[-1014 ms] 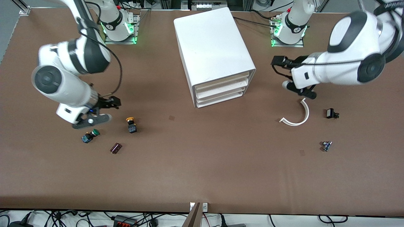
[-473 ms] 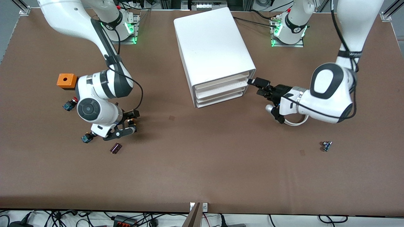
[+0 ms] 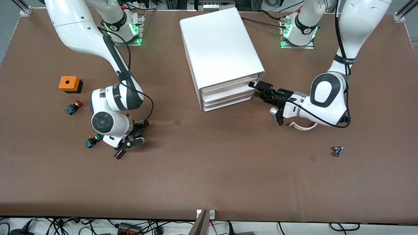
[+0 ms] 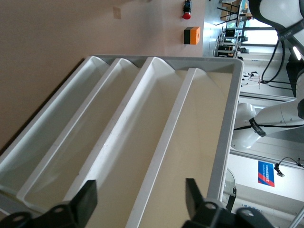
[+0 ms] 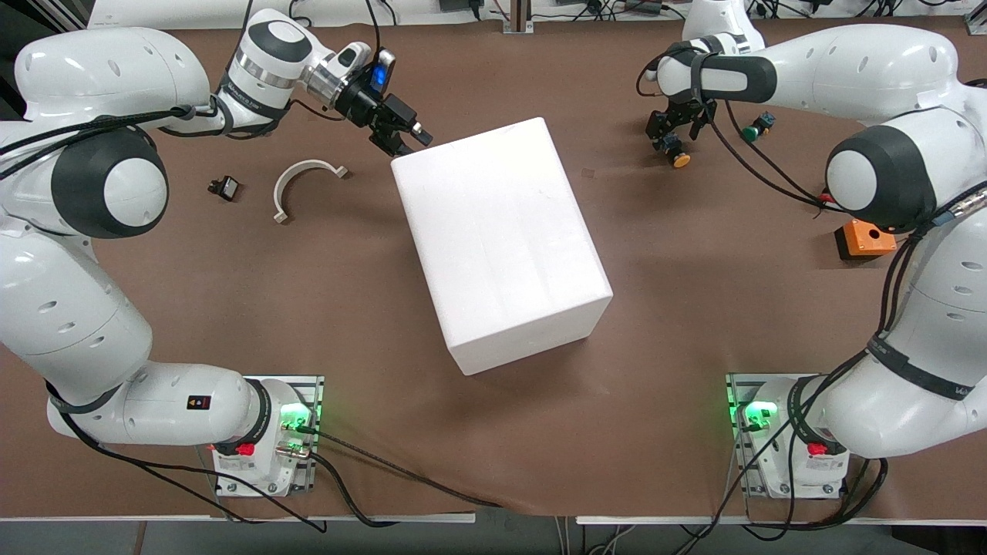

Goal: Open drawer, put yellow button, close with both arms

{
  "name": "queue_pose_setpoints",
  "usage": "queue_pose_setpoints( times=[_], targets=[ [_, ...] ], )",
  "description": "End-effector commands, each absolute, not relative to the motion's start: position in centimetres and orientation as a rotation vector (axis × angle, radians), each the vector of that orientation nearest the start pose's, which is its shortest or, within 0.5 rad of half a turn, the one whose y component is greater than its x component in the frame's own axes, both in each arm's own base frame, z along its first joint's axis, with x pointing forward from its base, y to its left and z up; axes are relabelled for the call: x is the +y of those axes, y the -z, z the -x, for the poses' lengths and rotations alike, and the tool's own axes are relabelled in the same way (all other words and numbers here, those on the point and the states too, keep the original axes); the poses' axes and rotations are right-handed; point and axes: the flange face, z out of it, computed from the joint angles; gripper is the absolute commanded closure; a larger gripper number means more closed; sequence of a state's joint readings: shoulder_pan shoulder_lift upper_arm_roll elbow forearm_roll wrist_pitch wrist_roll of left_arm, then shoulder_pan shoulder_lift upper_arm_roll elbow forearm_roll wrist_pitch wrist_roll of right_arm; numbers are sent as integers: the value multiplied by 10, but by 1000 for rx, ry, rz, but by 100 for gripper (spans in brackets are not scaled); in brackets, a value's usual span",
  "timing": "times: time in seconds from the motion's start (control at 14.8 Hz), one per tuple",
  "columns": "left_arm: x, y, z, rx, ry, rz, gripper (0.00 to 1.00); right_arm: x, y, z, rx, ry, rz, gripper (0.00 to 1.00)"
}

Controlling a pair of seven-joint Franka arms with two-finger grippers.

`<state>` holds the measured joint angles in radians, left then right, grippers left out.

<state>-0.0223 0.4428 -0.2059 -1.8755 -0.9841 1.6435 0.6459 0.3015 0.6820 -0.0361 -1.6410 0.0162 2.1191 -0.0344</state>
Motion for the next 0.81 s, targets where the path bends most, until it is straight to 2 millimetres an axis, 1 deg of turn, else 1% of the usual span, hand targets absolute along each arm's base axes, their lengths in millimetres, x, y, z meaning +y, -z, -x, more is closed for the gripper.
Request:
queue_pose_setpoints(
  times=[0.0,0.14,0.2,0.34,0.47,0.54,0.61,0.68,0.74],
  targets=[
    [-219,-294,-535,-467,437,-1902,25,177,-191,-648,-434,-282,3124,0],
    [-218,-287,-530,-520,409,-1876,32,176,-185,-648,-432,-287,3125,0],
    [-217,-278,-524,-549,397,-1857,34,176,-184,-648,-432,-290,3125,0],
    [-219,-272,-517,-548,382,-1830,39,174,-181,-646,-429,-306,3125,16],
    [-220,-270,-515,-610,338,-1803,51,172,-179,-645,-427,-323,3125,32],
    [-220,-268,-516,-631,324,-1792,58,172,-179,-645,-427,-323,3125,43],
    [-220,-261,-514,-639,323,-1780,66,171,-180,-645,-427,-321,3127,55],
    [-220,-255,-514,-662,307,-1764,77,171,-181,-646,-429,-318,3127,64],
    [-221,-254,-515,-685,287,-1751,85,171,-181,-646,-432,-318,3126,76]
  ],
)
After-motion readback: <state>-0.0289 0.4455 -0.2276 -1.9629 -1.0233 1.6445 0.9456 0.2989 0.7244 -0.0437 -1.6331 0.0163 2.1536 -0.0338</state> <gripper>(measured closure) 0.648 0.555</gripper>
